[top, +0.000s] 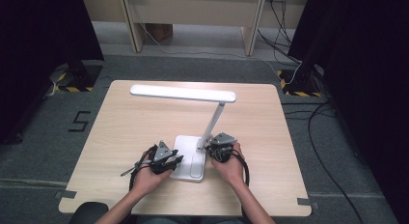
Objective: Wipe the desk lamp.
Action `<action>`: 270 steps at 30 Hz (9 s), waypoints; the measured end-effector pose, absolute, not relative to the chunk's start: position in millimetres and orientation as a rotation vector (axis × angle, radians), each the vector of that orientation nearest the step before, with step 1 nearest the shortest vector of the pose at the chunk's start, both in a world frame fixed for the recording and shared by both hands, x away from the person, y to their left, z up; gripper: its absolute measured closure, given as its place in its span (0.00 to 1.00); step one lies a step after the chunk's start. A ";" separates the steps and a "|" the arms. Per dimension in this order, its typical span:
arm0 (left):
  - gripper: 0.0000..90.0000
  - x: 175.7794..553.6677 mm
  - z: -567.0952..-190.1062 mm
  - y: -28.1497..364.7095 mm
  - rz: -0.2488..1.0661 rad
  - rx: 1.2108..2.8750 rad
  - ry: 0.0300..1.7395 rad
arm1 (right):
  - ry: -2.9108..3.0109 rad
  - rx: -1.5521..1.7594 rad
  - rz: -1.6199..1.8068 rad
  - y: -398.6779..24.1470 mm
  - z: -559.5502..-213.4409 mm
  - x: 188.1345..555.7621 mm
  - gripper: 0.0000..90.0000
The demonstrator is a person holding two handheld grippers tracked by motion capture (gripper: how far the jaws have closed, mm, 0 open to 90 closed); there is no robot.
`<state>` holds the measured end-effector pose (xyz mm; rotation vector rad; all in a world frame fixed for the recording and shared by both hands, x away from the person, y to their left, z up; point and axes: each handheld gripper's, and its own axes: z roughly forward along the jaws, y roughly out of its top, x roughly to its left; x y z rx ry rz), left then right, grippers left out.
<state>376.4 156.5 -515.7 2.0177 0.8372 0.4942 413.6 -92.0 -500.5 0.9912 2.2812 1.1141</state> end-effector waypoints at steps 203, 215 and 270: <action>0.89 397.6 -456.3 161.3 0.486 2.083 0.561 | 2.426 0.751 1.238 -48.9 -448.8 381.5 0.96; 0.93 409.0 -464.3 166.8 0.516 2.065 0.654 | 2.406 0.773 1.262 -60.2 -454.3 373.9 0.77; 0.93 449.8 -495.0 116.2 0.547 2.207 0.687 | 2.333 0.933 1.176 -85.6 -507.8 399.1 0.97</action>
